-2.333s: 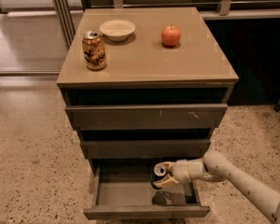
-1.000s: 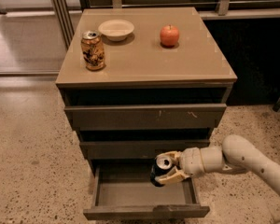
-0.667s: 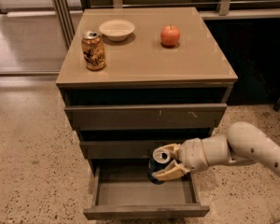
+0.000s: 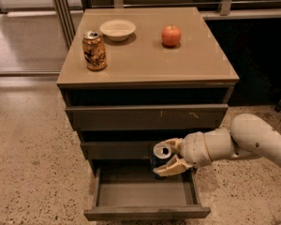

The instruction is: Pick pepsi can from bottom drawer and place on counter

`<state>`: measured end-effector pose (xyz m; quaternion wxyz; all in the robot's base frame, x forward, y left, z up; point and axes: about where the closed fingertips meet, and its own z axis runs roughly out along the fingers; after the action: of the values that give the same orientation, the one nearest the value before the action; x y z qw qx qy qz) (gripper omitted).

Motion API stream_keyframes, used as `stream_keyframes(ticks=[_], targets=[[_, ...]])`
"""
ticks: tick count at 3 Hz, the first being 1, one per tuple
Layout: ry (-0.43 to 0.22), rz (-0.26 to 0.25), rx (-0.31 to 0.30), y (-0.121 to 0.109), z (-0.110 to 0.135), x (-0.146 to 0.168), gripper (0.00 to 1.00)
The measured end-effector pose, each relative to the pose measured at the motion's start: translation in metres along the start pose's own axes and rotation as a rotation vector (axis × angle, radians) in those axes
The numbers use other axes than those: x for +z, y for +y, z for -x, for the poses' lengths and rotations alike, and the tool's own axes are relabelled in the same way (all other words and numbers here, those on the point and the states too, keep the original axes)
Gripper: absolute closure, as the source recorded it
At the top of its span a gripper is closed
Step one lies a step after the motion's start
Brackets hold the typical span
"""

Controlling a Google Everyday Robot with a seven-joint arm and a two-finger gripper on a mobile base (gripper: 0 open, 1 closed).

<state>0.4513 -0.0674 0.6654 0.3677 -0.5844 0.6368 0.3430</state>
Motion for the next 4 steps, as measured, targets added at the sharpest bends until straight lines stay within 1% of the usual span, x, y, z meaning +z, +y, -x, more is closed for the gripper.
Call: stream_keyframes(ticks=[1,2,3,4], targets=[[0.033,0.048,-0.064,0.009,0.048,-0.012,1.0],[0.048,0.047,-0.103,0.016,0.139,-0.045,1.0],[0.034,-0.012,-0.193,0.024,0.241,-0.087,1.0],[0.031,-0.035,-0.216,0.021,0.254,-0.094,1.0]])
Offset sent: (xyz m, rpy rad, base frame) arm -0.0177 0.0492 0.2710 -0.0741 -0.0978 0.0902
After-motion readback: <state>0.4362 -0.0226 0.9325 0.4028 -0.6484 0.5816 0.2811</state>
